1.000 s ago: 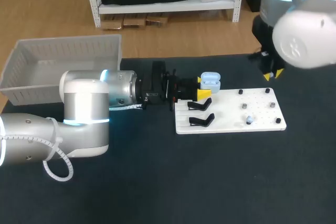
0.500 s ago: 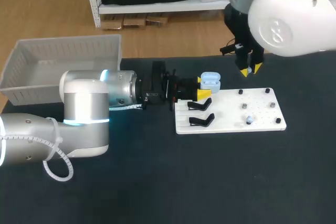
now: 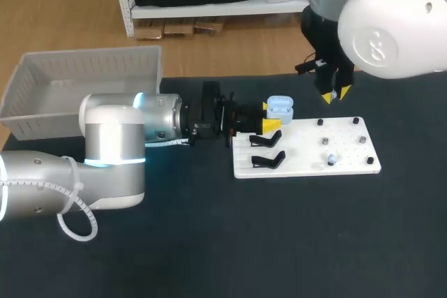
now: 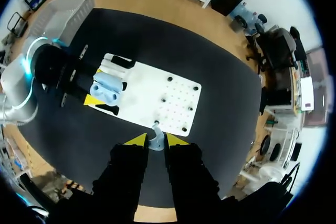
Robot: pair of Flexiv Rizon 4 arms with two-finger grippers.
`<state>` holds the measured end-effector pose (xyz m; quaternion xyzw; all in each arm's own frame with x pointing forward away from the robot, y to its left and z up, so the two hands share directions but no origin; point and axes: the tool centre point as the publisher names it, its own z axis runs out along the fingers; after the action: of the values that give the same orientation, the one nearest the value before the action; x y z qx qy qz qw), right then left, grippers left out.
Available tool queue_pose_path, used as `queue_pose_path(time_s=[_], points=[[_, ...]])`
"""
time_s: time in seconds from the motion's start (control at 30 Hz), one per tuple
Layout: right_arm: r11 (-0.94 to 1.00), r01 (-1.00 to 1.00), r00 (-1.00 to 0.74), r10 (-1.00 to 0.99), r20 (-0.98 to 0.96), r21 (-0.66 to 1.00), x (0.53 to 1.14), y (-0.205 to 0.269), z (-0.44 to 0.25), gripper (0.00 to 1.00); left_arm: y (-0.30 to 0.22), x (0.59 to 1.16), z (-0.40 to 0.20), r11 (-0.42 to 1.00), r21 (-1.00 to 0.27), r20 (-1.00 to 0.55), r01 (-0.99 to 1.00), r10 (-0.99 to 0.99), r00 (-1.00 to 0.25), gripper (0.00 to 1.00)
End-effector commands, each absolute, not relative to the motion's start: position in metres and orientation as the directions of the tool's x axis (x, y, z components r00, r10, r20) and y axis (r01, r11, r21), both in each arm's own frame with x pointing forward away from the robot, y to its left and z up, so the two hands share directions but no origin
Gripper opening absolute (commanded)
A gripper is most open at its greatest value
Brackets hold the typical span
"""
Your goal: Pick up each earbud case from the left stands, insert the matching earbuds, close the lid, and place the case in the box.
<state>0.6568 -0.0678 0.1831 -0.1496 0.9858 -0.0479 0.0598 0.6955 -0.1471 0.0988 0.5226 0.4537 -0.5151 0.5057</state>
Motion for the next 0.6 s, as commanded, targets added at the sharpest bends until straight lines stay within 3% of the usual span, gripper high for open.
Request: queue_pose_path(time_s=[0.03, 0.4, 0.6], points=[[0.98, -0.158, -0.984, -0.166, -0.059, -0.121, 0.659, -0.051, 0.183, 0.0, -0.147, 0.695, 0.097, -0.075, 0.065, -0.997, 0.995, -0.052, 0.061, 0.0], [0.979, 0.192, -0.981, 0.188, -0.055, -0.064, 0.678, -0.029, 0.184, 0.0, -0.147, 0.695, 0.097, -0.075, 0.065, -0.997, 0.995, -0.052, 0.061, 0.0], [0.973, 0.226, -0.974, 0.225, -0.021, -0.044, 0.679, -0.031, 0.182, 0.0, -0.147, 0.695, 0.097, -0.075, 0.065, -0.997, 0.995, -0.052, 0.061, 0.0]])
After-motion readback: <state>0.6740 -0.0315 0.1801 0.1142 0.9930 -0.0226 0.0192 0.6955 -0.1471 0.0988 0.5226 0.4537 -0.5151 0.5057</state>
